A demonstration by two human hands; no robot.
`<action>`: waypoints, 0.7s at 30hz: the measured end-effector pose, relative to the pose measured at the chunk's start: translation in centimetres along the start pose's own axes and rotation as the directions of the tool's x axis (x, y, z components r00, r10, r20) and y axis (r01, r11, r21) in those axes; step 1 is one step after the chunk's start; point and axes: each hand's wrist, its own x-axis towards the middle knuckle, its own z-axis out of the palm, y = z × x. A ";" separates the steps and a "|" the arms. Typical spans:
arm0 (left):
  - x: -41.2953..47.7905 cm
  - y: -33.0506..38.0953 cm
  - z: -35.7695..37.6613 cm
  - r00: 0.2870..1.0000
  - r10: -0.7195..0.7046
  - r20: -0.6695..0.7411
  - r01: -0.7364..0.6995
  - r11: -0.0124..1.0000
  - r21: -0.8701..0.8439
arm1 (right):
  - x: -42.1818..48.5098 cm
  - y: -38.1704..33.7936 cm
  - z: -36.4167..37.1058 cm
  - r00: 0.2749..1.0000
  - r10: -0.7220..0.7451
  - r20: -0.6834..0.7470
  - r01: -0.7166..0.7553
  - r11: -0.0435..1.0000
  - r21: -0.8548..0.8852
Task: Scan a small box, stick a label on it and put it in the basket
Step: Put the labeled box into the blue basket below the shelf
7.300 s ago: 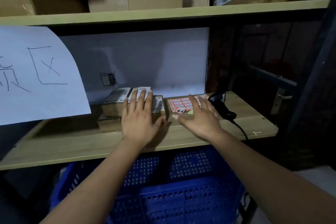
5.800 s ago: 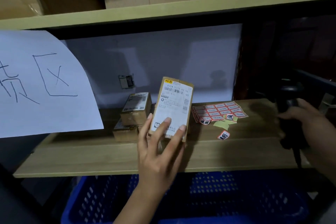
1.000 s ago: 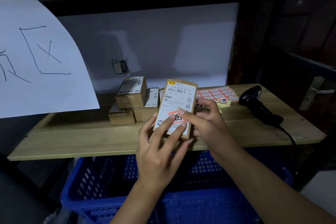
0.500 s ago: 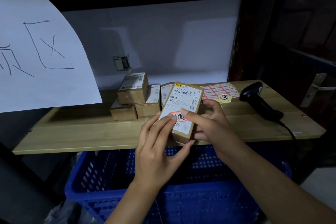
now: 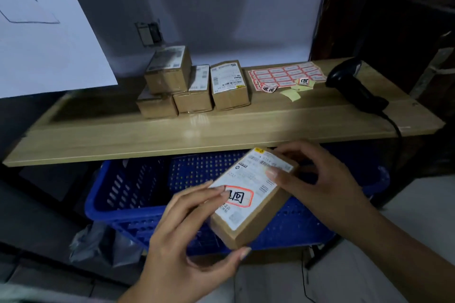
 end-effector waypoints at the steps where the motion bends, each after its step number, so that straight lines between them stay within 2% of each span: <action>1: -0.1 -0.4 -0.1 0.999 -0.036 0.036 0.037 0.999 -0.025 | -0.2 0.5 0.0 0.999 0.029 0.041 -0.029 1.000 -0.005; 6: 2.4 -2.7 0.1 0.928 -0.300 0.219 0.331 0.936 -0.123 | 2.5 3.2 0.7 0.952 0.187 0.240 -0.143 0.971 -0.192; 10: 4.9 -5.3 1.1 0.812 -0.434 0.391 0.494 0.868 -0.061 | 6.7 5.7 1.2 0.846 0.363 0.391 -0.255 0.919 -0.301; 12: 6.1 -6.5 1.7 0.753 -0.463 0.467 0.519 0.855 0.011 | 8.6 6.6 1.7 0.773 0.431 0.465 -0.324 0.899 -0.295; 16: 8.7 -8.9 3.3 0.618 -0.485 0.619 0.514 0.845 0.148 | 12.0 8.8 2.8 0.657 0.512 0.554 -0.521 0.839 -0.156; 21: 10.9 -12.5 6.1 0.456 -0.537 0.710 0.485 0.819 0.308 | 15.4 12.3 4.1 0.643 0.557 0.526 -0.623 0.780 -0.063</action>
